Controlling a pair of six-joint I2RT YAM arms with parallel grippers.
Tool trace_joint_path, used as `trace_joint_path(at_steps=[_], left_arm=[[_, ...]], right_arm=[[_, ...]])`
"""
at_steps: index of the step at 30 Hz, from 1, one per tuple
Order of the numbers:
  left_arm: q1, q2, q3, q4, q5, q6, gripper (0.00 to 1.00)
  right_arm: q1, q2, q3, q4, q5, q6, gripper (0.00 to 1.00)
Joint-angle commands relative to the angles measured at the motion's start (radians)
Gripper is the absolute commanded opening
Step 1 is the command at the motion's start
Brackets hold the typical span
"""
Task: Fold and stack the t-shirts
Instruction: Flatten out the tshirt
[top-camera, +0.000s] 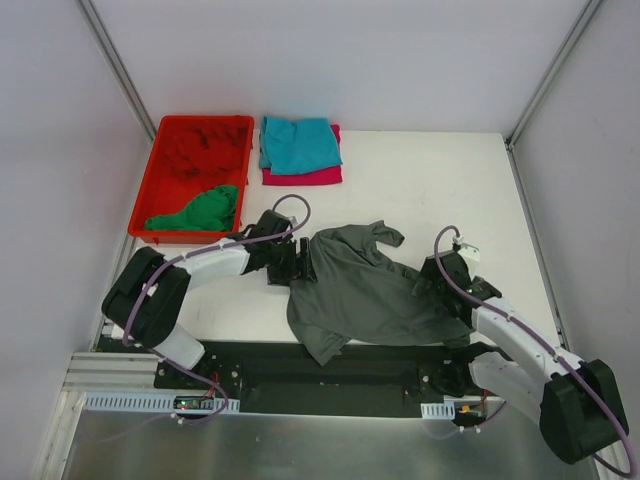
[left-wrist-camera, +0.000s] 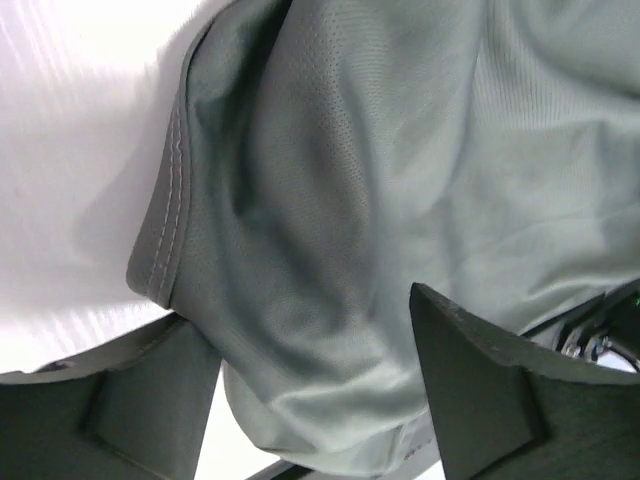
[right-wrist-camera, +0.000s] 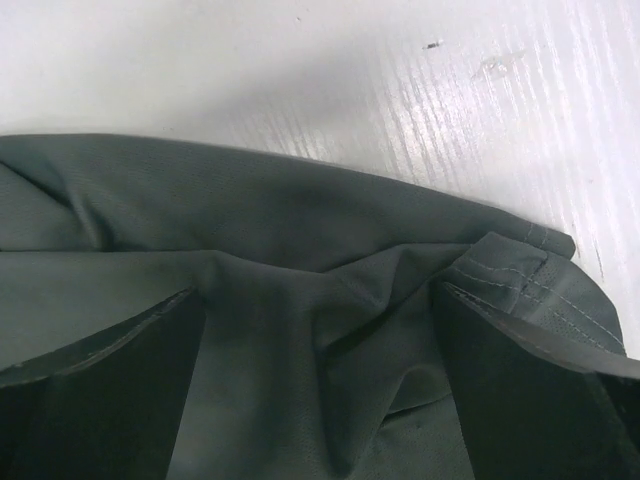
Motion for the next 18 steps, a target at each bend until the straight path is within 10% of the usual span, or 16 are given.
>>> trace_joint_path(at_steps=[1, 7, 18], left_arm=[[-0.003, 0.113, 0.055, 0.001, -0.054, 0.015, 0.66], [-0.002, 0.172, 0.118, -0.022, -0.115, 0.026, 0.0], [0.003, 0.045, 0.064, -0.16, -0.389, 0.001, 0.0]], right_arm=[[-0.003, 0.054, 0.039, 0.016, 0.034, -0.013, 0.98], [-0.003, 0.057, 0.074, -0.015, 0.054, -0.04, 0.98], [-0.005, -0.058, 0.084, -0.127, -0.006, -0.103, 0.98]])
